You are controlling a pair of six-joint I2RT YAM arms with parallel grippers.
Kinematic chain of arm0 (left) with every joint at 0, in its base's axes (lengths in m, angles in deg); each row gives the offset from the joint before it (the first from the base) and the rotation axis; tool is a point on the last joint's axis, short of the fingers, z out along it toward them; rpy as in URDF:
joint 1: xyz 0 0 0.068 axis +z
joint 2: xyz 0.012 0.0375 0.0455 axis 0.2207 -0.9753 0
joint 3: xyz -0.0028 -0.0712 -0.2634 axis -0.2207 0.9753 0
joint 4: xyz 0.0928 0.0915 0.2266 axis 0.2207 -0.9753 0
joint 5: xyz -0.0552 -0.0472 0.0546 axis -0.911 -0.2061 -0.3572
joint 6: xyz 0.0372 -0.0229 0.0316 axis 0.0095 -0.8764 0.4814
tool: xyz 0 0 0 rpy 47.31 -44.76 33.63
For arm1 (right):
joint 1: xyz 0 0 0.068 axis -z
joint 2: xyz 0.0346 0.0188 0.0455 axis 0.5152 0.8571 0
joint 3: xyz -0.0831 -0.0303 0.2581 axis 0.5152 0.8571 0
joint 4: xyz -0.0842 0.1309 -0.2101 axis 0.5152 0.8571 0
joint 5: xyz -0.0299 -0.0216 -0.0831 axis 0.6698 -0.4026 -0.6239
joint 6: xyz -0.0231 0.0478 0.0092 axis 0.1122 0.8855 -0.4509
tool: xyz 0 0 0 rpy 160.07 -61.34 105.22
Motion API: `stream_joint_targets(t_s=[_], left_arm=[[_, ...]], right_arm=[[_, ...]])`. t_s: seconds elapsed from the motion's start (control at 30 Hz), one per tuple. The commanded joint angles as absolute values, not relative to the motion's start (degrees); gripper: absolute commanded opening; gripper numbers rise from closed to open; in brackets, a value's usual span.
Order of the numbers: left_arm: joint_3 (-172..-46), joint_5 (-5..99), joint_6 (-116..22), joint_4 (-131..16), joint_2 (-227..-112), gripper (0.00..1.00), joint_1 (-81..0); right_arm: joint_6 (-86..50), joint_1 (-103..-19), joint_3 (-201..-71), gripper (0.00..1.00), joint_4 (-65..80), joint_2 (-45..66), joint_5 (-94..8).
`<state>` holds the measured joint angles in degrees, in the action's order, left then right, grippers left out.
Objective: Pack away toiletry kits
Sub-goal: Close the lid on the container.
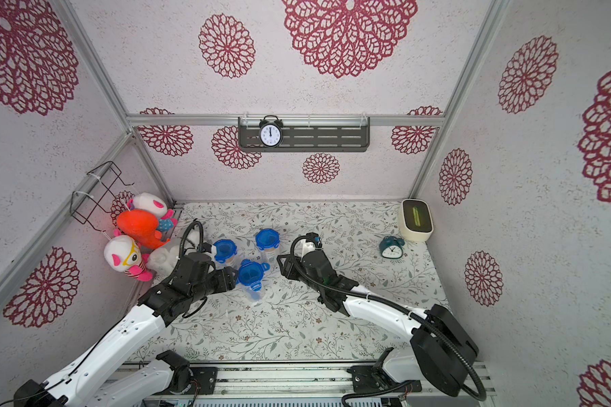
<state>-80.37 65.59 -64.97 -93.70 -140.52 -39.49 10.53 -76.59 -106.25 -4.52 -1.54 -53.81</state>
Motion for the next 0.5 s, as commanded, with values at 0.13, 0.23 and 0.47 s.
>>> stream_joint_targets(t_s=[0.13,0.23,0.47], left_arm=[[-85.7,68.08,-62.68,-102.23,-139.87,0.71,-37.3],[-86.76,66.28,-61.92,-103.77,-141.25,0.65,-35.32],[-86.86,59.21,-59.12,-99.29,-141.63,0.59,-34.02]], right_arm=[[-14.53,-73.59,-120.6,0.49,22.58,1.13,-39.34],[-21.64,-73.64,-124.48,0.43,28.99,3.74,-36.57],[-31.03,-73.64,-134.04,0.26,40.93,10.64,-38.25]])
